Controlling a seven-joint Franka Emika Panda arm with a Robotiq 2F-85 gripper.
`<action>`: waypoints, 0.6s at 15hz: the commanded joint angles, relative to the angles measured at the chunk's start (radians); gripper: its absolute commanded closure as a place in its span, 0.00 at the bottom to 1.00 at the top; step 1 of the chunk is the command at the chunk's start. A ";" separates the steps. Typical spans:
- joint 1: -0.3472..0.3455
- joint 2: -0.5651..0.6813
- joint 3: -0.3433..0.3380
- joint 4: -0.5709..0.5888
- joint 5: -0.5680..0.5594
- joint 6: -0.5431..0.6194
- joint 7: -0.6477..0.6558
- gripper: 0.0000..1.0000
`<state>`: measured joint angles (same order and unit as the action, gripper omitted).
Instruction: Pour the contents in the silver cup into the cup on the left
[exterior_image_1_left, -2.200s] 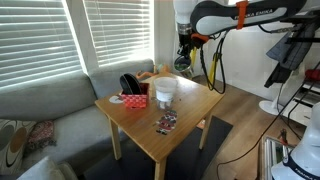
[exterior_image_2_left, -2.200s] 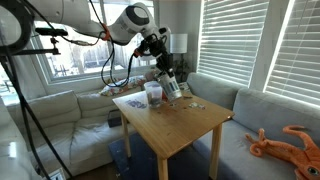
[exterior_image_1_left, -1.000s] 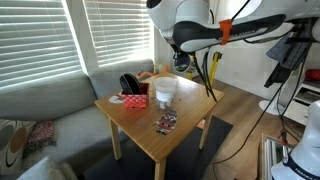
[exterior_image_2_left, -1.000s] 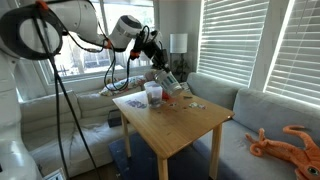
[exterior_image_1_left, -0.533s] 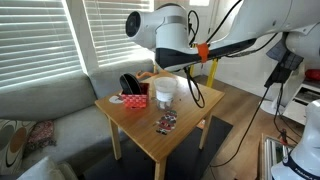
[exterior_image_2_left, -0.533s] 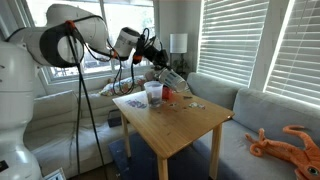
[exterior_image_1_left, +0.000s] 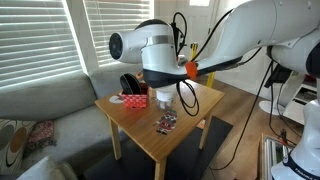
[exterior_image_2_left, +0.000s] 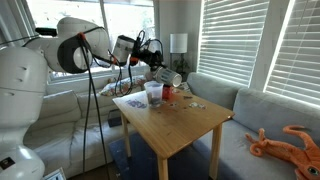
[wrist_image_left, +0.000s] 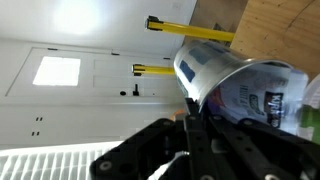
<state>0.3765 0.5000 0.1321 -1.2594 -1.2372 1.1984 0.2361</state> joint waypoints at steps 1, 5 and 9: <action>0.000 0.005 0.005 0.006 -0.002 -0.004 0.000 0.96; 0.012 0.021 -0.001 0.008 -0.028 -0.027 -0.009 0.99; 0.056 0.052 -0.007 0.028 -0.077 -0.065 -0.034 0.99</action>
<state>0.3922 0.5269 0.1319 -1.2597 -1.2489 1.1912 0.2373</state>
